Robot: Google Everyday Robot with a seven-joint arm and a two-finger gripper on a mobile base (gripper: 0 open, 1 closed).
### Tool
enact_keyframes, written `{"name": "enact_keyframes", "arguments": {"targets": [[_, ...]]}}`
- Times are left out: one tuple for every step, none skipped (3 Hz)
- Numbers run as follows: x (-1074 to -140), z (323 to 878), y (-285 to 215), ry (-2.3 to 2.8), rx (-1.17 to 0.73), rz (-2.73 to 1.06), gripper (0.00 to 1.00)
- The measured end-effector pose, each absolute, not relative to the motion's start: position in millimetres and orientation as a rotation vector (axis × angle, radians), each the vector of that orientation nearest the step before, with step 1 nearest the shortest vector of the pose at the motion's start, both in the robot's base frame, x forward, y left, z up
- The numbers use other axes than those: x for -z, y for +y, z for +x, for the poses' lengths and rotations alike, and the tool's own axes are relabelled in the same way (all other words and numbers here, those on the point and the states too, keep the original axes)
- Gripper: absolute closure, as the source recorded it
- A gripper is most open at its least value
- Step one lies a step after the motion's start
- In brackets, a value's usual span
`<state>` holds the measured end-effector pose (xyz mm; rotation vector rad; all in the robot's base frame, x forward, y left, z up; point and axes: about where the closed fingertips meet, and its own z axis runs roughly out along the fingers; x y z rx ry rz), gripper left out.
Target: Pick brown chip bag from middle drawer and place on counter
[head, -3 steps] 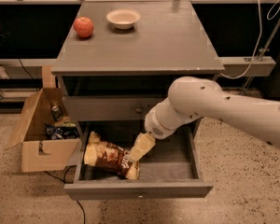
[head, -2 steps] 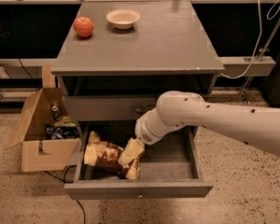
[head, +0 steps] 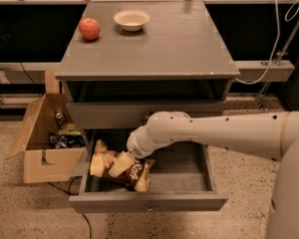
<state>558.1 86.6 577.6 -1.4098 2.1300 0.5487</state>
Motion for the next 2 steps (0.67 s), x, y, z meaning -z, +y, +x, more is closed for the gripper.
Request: {"name": "enact_keyframes", "arguments": {"targets": [[-548.2,566.5,105.7,2.157,-0.526,-1.399,0.0],[-520.0,577.0,108.3,2.165,-0.517,-1.375,0.0]]}}
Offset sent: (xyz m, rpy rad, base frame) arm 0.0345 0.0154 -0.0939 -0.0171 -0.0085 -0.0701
